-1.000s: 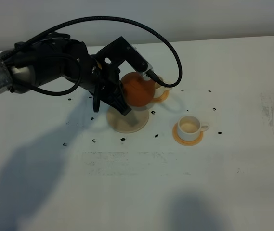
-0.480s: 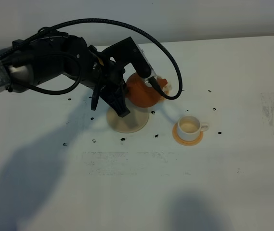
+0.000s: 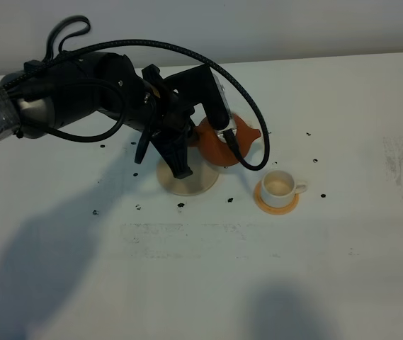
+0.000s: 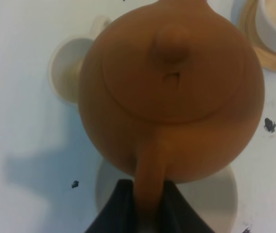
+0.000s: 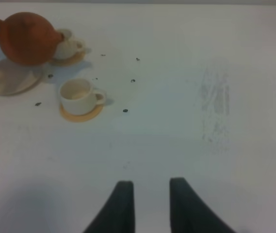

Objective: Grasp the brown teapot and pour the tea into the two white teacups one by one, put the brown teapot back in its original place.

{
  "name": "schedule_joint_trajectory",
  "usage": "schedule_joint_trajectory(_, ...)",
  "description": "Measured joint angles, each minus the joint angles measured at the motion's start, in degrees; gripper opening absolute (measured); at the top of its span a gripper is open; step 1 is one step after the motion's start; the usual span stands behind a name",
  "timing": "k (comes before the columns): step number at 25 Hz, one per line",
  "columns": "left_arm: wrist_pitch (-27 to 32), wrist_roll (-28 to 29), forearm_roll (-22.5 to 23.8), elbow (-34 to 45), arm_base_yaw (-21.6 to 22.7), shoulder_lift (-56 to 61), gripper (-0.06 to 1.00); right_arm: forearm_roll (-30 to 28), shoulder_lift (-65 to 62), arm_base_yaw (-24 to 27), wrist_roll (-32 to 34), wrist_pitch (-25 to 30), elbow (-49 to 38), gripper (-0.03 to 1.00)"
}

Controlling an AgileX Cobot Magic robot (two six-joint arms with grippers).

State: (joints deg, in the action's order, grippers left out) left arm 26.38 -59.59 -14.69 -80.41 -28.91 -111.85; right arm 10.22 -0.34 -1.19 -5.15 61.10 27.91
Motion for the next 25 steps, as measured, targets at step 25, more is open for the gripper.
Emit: schedule_joint_trajectory(25, -1.17, -14.96, -4.32, 0.00, -2.26, -1.99, 0.11, 0.00, 0.00, 0.00, 0.00, 0.00, 0.00, 0.20)
